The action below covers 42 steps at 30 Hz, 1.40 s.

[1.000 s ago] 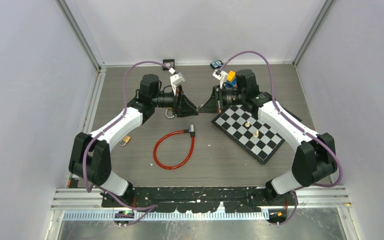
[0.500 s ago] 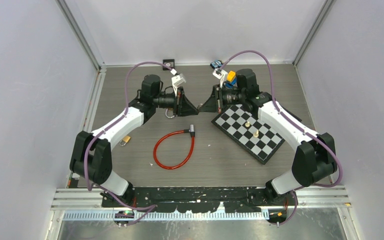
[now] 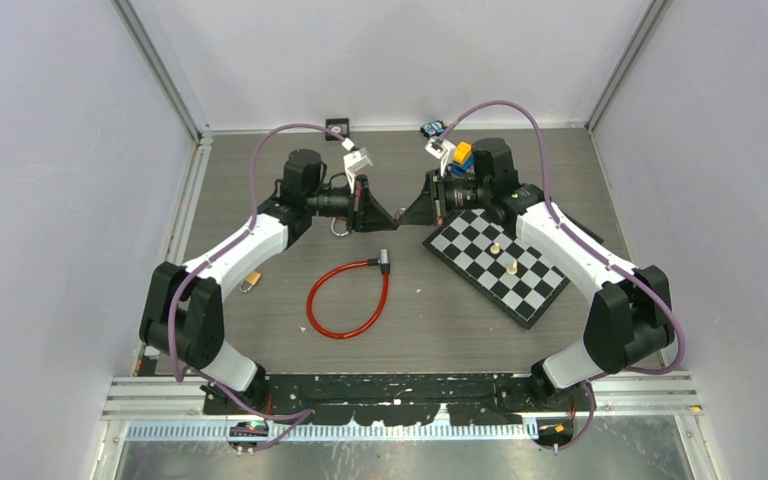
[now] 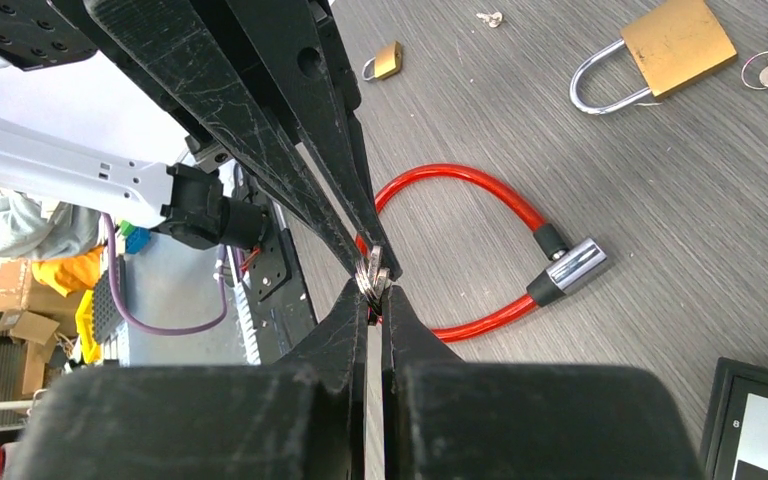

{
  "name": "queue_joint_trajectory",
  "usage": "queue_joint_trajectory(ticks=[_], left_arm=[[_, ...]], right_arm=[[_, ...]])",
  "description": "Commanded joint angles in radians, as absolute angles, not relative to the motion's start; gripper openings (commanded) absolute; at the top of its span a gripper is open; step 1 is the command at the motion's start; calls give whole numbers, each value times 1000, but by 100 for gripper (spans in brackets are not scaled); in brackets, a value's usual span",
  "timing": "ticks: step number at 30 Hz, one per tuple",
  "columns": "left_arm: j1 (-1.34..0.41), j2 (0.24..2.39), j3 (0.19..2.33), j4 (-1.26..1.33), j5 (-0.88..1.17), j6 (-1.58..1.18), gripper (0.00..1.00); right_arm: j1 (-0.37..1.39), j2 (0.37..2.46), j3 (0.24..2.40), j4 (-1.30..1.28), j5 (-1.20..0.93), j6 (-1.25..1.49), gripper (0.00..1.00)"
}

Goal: Unlock with the key

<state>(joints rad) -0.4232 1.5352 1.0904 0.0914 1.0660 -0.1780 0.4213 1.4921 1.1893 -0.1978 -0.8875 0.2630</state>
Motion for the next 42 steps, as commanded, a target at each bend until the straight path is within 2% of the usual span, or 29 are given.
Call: queue_joint_trajectory(ticks=[1, 5, 9, 14, 19, 20, 22, 30, 42], left_arm=[[-426, 1523, 1123, 80, 1053, -152, 0], [-426, 1511, 1134, 16, 1043, -98, 0], [-426, 1496, 1151, -122, 1034, 22, 0], [-436, 1462, 1152, -274, 1002, 149, 0], [-471, 1439, 1156, -395, 937, 258, 0], [-481, 1434, 1158, -415, 924, 275, 0], [-496, 1429, 1165, -454, 901, 304, 0], [-550, 1402, 1200, -562, 861, 374, 0], [-559, 1364, 1169, -542, 952, 371, 0]], right_arm=[[422, 1460, 1198, -232, -892, 188, 1], [422, 1455, 1219, -346, -875, 72, 2], [424, 1447, 1234, -453, -856, -36, 7], [427, 1443, 1256, -576, -839, -152, 19], [449, 1433, 1274, -683, -846, -248, 35], [452, 1430, 1278, -696, -849, -259, 41], [457, 1418, 1287, -701, -855, -264, 46], [493, 1421, 1334, -591, -869, -195, 40], [568, 1469, 1320, -537, -902, -187, 46]])
